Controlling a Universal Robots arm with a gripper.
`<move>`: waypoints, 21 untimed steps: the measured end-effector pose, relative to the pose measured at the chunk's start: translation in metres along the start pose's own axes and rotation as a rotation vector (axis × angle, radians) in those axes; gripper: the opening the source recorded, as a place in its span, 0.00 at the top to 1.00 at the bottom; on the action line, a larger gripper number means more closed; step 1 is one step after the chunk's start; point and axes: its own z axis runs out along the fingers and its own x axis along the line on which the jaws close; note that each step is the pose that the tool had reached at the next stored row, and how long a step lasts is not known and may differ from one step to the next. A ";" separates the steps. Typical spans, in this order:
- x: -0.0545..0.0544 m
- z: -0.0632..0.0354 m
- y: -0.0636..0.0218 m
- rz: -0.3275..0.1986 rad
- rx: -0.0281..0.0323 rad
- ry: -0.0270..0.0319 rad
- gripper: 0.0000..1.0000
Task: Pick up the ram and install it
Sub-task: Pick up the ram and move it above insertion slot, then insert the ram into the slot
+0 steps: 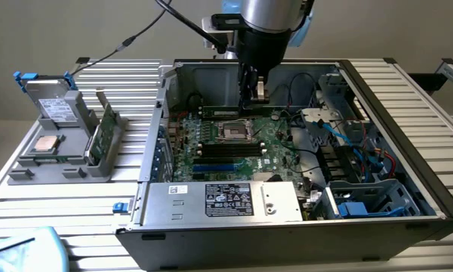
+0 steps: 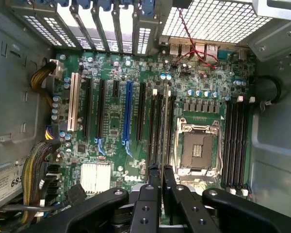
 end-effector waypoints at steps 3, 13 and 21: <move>0.000 0.0054 -0.0011 0.000 0.0000 0.0001 0.86; 0.002 0.0234 -0.0031 0.000 0.0000 0.0001 0.86; 0.003 0.0378 -0.0042 0.000 0.0001 0.0000 0.86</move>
